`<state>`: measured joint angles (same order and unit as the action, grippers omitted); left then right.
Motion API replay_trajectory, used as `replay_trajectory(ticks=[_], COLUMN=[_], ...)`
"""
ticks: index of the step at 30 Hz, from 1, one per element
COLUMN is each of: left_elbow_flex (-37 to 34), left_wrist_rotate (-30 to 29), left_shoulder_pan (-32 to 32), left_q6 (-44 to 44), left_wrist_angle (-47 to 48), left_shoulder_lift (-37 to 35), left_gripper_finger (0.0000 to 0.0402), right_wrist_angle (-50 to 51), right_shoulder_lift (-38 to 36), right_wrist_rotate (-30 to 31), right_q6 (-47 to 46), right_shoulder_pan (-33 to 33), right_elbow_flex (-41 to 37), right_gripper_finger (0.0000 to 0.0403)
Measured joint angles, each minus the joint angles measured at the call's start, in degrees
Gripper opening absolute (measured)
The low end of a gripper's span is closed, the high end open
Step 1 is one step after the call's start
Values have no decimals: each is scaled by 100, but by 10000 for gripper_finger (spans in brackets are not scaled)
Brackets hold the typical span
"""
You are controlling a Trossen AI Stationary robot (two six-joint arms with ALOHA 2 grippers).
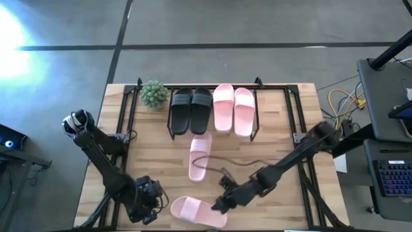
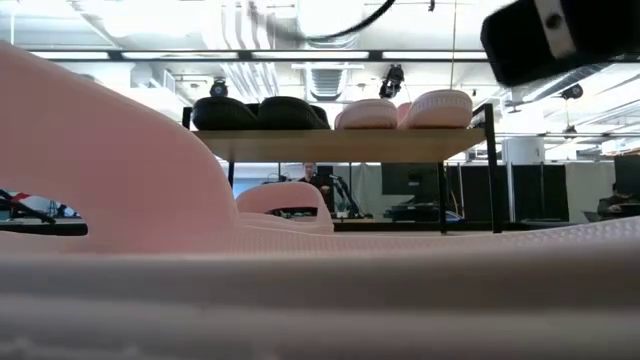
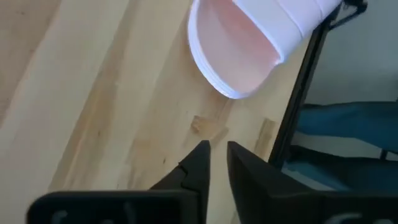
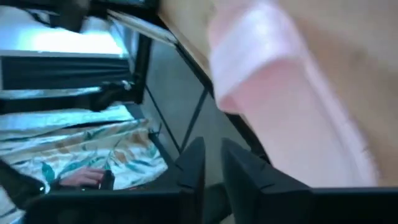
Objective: Pick and place slides into the shelf
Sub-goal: Put the pink slipper under the shelf
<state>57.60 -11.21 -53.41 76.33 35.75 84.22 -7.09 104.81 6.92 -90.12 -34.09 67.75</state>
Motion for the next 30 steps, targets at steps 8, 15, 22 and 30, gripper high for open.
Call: replay_trajectory(ticks=[8,15,22,30], left_elbow_flex=[2,6,5,7], left_wrist_rotate=[-432,-467,-656,-680], left_shoulder_pan=[-246,-304,-309,-335], left_q6=[-419,-1017,-1137,-1228], left_wrist_angle=[-96,-129,-142,-141], left_shoulder_lift=[507,827,1037,1055], left_gripper_finger=[96,108,108,107], right_wrist_angle=[8,1154,1270,1458], right_shoulder_lift=[1580,1908,1911,1911], right_wrist_rotate=[-68,194,672,662], right_q6=[-827,-1399,-1805,-2048], right_shoulder_pan=[65,46,65,115], right_elbow_flex=[1551,2290,2303,2289], right_gripper_finger=[143,198,210,210])
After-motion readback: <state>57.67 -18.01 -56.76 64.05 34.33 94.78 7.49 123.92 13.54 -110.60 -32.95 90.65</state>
